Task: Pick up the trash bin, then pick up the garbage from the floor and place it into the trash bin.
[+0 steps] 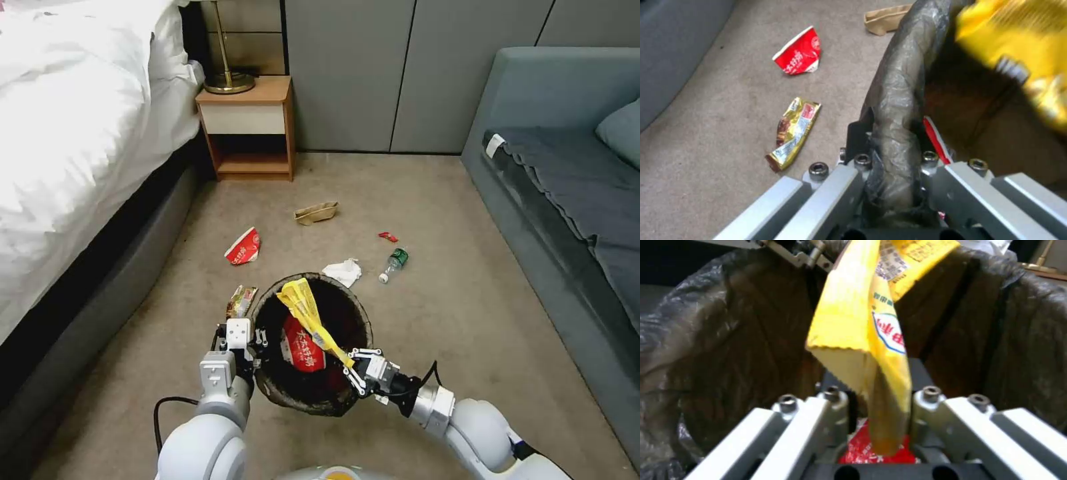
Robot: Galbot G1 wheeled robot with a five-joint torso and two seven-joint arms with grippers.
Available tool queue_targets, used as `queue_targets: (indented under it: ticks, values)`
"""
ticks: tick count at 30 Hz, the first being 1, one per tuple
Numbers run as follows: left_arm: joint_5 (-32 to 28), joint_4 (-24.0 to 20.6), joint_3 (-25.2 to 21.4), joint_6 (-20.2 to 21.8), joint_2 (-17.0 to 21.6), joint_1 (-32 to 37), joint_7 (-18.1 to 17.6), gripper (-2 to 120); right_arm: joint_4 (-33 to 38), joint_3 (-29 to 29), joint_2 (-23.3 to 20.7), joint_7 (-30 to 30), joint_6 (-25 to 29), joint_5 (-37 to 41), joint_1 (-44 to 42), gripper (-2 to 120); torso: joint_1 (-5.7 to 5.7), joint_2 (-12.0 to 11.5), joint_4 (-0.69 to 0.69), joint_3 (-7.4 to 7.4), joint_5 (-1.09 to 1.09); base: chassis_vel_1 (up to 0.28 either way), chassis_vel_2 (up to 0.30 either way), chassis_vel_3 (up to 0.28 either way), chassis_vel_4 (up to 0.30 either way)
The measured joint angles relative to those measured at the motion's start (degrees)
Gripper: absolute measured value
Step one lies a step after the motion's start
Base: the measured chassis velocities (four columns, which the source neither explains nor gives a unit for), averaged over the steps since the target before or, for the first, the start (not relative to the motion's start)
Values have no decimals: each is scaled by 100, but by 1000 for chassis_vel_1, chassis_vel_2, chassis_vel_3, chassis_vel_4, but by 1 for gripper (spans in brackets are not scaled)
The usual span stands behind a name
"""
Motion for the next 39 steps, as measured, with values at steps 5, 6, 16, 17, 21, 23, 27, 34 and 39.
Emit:
queue_targets:
  ticks: [5, 6, 16, 17, 21, 23, 27, 34, 39]
  values:
    - [0, 0, 6, 0, 0, -4, 0, 0, -1, -32, 8, 13, -9, -26, 23, 30, 0, 0, 0, 0, 0, 0, 0, 0, 0]
    - [0, 0, 8, 0, -4, -5, 0, 0, 3, -32, 17, 15, -20, -27, 40, 38, 0, 0, 0, 0, 0, 0, 0, 0, 0]
    - [0, 34, 7, 0, -13, -53, 0, 0, 40, -80, -36, 36, -59, -15, 74, 73, 0, 0, 0, 0, 0, 0, 0, 0, 0]
    - [-3, 36, 6, 0, -13, -59, 0, 0, 40, -83, -36, 36, -60, -15, 74, 77, 0, 0, 0, 0, 0, 0, 0, 0, 0]
    - [-13, 44, 7, 5, -12, -79, 0, 0, 61, -101, -49, 36, -65, -18, 75, 92, 0, 0, 0, 0, 0, 0, 0, 0, 0]
    - [-14, 46, 9, 6, -13, -79, 0, 0, 79, -101, -51, 36, -68, -18, 68, 98, 0, 0, 0, 0, 0, 0, 0, 0, 0]
    - [-17, 51, 11, 8, -2, -79, 0, 0, 108, -90, -67, 36, -74, -17, 55, 100, 0, 0, 0, 0, 0, 0, 0, 0, 0]
    - [-29, 47, 15, 16, 25, -81, 0, 0, 200, -57, -141, 51, -131, 67, 56, 100, 0, 0, 0, 0, 0, 0, 0, 0, 0]
    - [-34, 46, 17, 24, 47, -87, 0, 0, 335, 11, -157, 116, -142, 137, 54, 100, 0, 0, 0, 0, 0, 0, 0, 0, 0]
